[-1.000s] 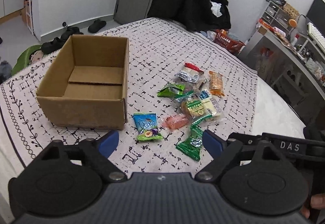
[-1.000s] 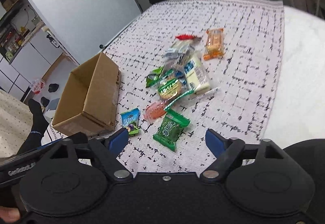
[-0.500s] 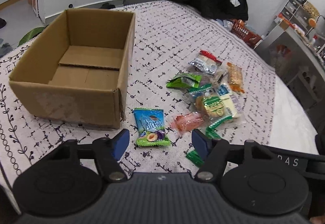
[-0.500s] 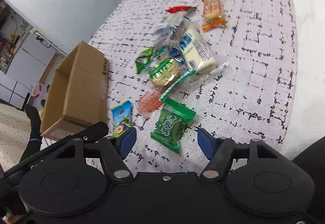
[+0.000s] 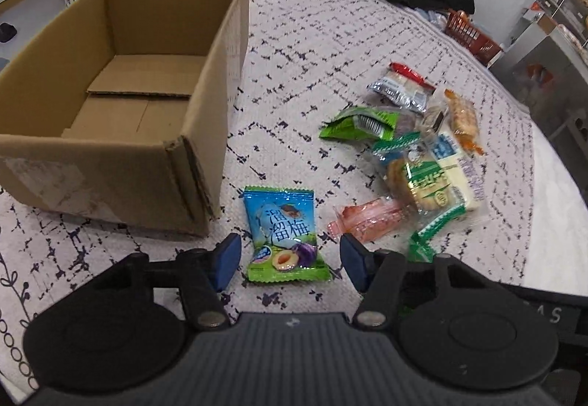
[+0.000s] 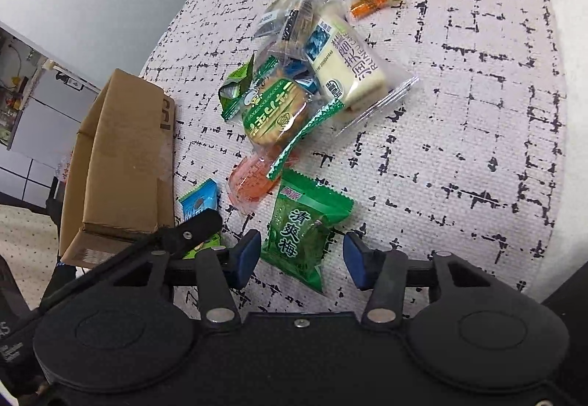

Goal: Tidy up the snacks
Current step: 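Grasp the blue plum candy bag with left tool while right tool grasps green pickled-plum bag, then carry both bags over the cardboard box and open both tools to drop them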

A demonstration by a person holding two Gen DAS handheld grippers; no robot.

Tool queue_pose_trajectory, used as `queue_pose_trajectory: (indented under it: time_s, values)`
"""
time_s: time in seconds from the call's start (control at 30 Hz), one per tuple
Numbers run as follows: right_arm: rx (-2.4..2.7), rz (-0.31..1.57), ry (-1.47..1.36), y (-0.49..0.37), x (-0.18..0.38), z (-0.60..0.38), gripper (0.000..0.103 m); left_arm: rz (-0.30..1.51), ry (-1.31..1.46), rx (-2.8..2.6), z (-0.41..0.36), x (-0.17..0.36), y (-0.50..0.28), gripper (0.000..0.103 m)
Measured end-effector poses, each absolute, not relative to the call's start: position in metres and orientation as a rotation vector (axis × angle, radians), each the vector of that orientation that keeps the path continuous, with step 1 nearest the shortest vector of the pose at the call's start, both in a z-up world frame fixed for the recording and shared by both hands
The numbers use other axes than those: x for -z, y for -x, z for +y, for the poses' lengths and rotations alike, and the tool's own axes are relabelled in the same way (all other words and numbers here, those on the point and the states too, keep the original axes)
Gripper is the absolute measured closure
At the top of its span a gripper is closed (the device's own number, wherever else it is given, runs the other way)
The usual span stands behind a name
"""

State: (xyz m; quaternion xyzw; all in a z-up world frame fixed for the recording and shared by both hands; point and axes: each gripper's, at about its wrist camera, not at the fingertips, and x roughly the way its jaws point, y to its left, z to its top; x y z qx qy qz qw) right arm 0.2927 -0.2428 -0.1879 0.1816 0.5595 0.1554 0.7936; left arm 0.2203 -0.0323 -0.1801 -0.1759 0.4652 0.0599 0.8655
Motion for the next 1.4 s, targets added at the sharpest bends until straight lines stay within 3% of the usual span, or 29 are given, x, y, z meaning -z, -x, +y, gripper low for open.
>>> queue_pose_trajectory:
  time_s: [0.1,0.13,0.17,0.27,1.4]
  values:
    - [-0.333,1.198,-0.381,-0.294,0.189,-0.242,0.063,0.979,0.362,-0.133,-0.034,0.186,-0.223,0.047]
    - [-0.332,1.197,-0.379,-0.294,0.19,-0.242,0.069,0.975,0.354,-0.137,-0.035,0.186,-0.222,0.05]
    - [-0.336,1.199,-0.385,-0.294,0.191,-0.241,0.074,0.969,0.342,-0.14,-0.036,0.187,-0.222,0.063]
    - [-0.338,1.197,-0.387,-0.295,0.192,-0.24,0.077,0.951,0.36,-0.146,-0.033,0.186,-0.22,0.065]
    - [-0.345,0.928,-0.276,-0.249,0.081,-0.195,0.077,0.646,0.451,-0.011,0.002,0.077,-0.164,0.067]
